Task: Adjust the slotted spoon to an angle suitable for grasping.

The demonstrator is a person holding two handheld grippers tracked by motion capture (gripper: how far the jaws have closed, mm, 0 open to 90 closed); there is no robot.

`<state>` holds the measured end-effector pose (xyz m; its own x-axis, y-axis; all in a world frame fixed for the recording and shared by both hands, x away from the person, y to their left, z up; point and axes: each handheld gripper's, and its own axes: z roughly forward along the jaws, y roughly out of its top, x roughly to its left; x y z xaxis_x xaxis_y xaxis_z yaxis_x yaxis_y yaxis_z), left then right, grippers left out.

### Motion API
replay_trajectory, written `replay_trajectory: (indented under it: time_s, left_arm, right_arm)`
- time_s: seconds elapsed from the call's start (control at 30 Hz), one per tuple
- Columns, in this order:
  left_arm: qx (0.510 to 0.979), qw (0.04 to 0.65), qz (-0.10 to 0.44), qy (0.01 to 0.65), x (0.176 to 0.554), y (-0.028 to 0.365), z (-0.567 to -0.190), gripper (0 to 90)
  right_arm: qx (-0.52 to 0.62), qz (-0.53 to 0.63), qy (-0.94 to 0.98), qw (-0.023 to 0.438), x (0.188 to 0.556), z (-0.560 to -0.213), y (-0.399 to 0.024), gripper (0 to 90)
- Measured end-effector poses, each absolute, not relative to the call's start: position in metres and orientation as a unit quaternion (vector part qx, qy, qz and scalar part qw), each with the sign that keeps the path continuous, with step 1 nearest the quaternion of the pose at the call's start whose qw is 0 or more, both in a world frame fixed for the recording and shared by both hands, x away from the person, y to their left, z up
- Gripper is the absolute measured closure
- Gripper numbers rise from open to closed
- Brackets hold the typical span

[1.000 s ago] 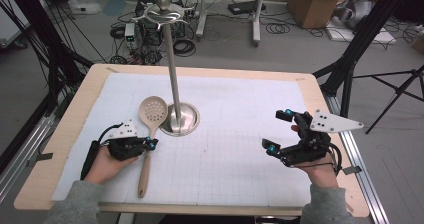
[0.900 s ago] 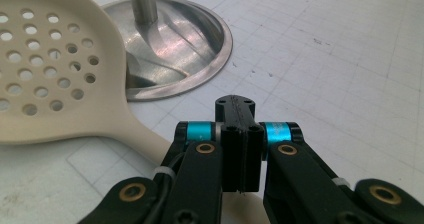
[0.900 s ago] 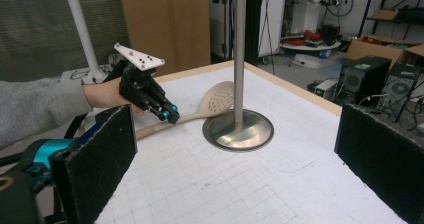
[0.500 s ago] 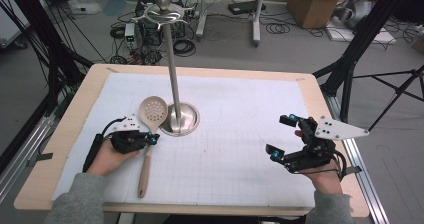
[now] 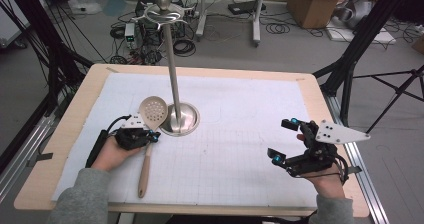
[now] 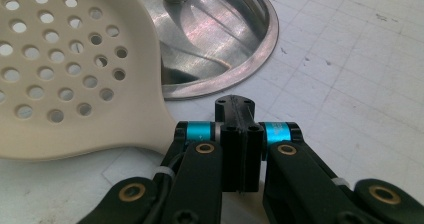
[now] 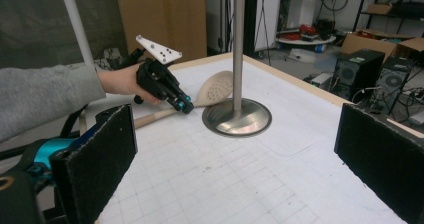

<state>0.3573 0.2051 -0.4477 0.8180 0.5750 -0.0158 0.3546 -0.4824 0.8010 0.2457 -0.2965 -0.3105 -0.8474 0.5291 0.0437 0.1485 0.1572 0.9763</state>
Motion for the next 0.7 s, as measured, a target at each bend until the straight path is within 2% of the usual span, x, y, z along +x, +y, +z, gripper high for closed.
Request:
replay_trajectory:
  time_s: [0.7]
  left_arm:
    - [0.83,0.433,0.131,0.327,0.342,0.238,-0.449,89.8]
  right_arm:
    - [0.217,0.609,0.749,0.145,0.257,-0.311,-0.284,2.0]
